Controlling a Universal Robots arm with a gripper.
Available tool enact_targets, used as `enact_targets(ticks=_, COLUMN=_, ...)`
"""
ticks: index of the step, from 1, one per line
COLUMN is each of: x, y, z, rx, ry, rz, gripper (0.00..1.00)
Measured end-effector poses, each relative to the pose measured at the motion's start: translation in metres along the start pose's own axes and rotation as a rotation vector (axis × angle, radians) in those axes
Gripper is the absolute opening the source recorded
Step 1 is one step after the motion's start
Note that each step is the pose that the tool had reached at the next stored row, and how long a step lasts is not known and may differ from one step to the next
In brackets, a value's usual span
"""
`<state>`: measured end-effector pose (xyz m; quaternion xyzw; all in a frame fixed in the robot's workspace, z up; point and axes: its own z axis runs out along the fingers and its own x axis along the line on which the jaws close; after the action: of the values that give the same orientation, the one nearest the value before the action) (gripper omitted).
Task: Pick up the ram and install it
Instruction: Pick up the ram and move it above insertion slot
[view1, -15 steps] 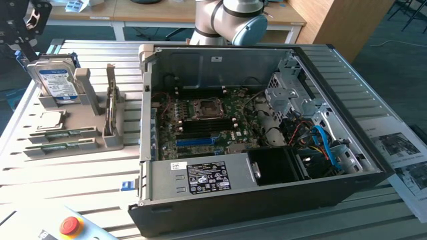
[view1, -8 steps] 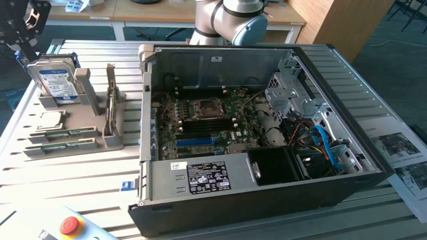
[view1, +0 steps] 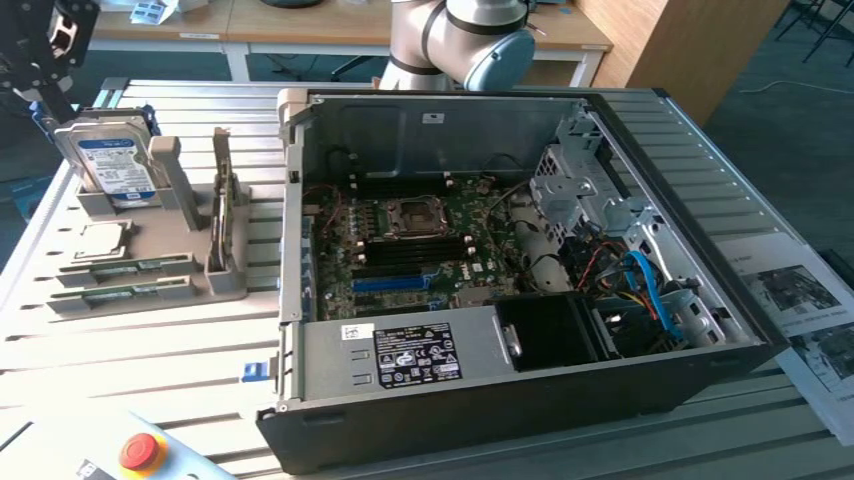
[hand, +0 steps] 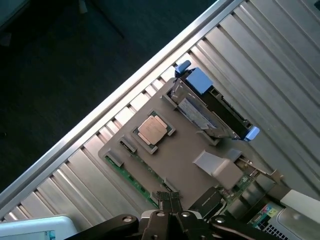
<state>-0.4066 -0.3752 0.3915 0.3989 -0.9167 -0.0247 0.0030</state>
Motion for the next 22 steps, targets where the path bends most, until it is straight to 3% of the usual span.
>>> enact_targets(ticks=22, x=0.0000, y=0.0000, z=0.0000, rx=-0.0060, ry=0.0156, rz=-0.291, gripper=0.11)
